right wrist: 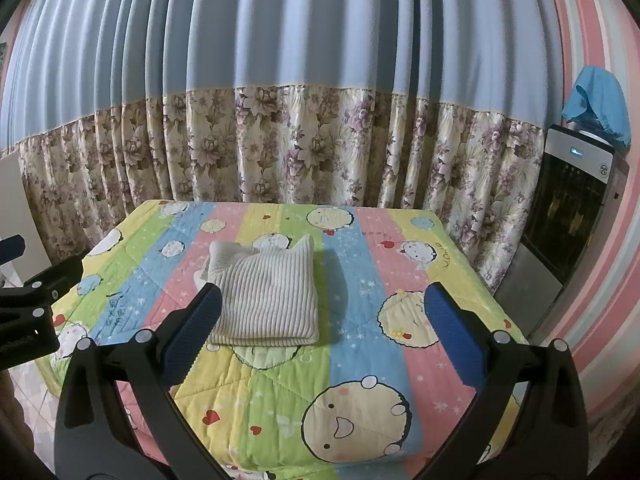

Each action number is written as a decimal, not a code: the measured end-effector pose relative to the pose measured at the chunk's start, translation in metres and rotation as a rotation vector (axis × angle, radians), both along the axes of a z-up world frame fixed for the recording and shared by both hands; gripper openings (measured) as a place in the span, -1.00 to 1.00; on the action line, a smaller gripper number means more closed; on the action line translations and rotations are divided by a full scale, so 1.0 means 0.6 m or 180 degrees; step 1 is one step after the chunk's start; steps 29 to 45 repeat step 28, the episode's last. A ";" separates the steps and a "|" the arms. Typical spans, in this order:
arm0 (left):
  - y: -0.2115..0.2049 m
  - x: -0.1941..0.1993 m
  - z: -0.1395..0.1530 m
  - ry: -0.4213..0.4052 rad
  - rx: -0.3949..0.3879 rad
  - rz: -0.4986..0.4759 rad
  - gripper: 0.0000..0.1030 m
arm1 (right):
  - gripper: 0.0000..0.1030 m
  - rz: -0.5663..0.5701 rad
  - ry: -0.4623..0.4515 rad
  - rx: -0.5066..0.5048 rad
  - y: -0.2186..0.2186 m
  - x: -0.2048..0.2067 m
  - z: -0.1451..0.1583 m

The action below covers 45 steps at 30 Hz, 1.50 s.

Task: Fold small clothes

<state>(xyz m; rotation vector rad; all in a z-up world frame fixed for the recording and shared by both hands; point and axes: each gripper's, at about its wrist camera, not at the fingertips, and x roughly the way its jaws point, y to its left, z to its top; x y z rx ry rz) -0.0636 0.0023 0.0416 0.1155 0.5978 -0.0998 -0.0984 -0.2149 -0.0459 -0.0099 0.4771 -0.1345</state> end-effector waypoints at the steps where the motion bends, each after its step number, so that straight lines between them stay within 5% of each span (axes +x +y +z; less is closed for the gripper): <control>1: 0.000 -0.001 0.000 0.0000 -0.0003 -0.0002 0.96 | 0.94 0.0002 0.0007 0.0000 0.001 0.001 -0.003; 45: 0.017 0.014 -0.015 0.0062 0.0095 0.0041 0.96 | 0.94 -0.0031 0.0148 0.0013 -0.006 0.024 -0.036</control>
